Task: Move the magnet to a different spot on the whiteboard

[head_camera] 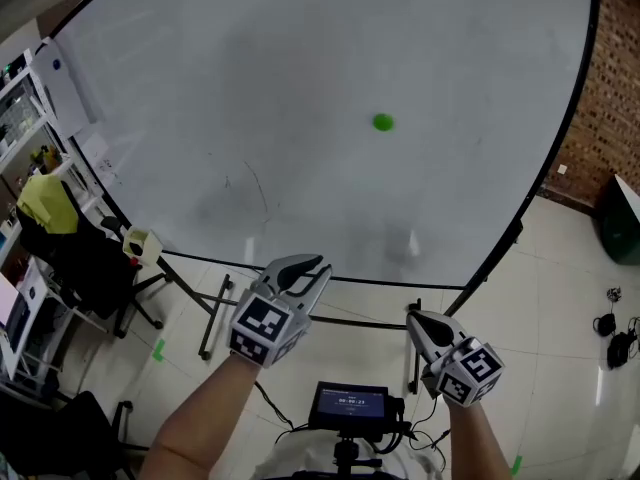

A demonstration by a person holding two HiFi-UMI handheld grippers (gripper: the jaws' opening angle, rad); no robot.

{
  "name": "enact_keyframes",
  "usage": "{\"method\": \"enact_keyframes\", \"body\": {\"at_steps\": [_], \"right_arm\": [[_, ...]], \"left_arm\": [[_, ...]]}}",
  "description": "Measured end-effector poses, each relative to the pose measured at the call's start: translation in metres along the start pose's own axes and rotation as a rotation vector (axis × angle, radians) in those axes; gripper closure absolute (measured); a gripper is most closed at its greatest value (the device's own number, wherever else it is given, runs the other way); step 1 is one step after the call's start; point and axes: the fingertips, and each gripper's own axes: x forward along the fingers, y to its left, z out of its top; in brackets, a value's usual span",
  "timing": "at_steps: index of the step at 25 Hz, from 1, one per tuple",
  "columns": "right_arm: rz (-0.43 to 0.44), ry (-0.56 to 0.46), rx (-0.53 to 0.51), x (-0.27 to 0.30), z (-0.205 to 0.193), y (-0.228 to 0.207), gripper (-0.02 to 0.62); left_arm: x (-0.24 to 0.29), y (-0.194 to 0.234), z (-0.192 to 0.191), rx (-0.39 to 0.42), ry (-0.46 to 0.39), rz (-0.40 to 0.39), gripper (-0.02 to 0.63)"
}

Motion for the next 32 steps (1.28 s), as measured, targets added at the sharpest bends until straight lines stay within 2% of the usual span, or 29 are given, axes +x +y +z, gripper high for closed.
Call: {"method": "enact_keyframes", "body": {"at_steps": [3,8,11,16,21,25,32], "right_arm": [[-0.013,0.000,-0.002,-0.003,-0.002,0.012,0.569],[-0.037,0.002,0.002,-0.014,-0.009,0.033,0.569],[-0.050,0.007,0.003,-0.019,-0.017,0.043,0.569],[-0.057,0.010,0.009,-0.029,-0.026,0.064,0.571],[-0.046,-0.004,0.003,-0.030,-0.026,0.082,0.571],[-0.045,0.020,-0.018,-0.037,-0.033,0.098,0.571],[-0.061,0.003,-0.011,-0.036,-0.031,0.105,0.571]], "left_arm": [[-0.016,-0.005,-0.016,-0.076,-0.031,-0.006,0.523],[-0.041,-0.026,-0.053,-0.270,-0.067,-0.074,0.540],[-0.053,-0.037,-0.078,-0.329,-0.064,-0.104,0.563],[-0.077,-0.058,-0.100,-0.373,-0.088,-0.164,0.577],[-0.089,-0.077,-0.120,-0.361,-0.076,-0.212,0.578],[-0.099,-0.089,-0.130,-0.384,-0.070,-0.229,0.578],[-0.103,-0.088,-0.133,-0.349,-0.077,-0.254,0.578]]}}
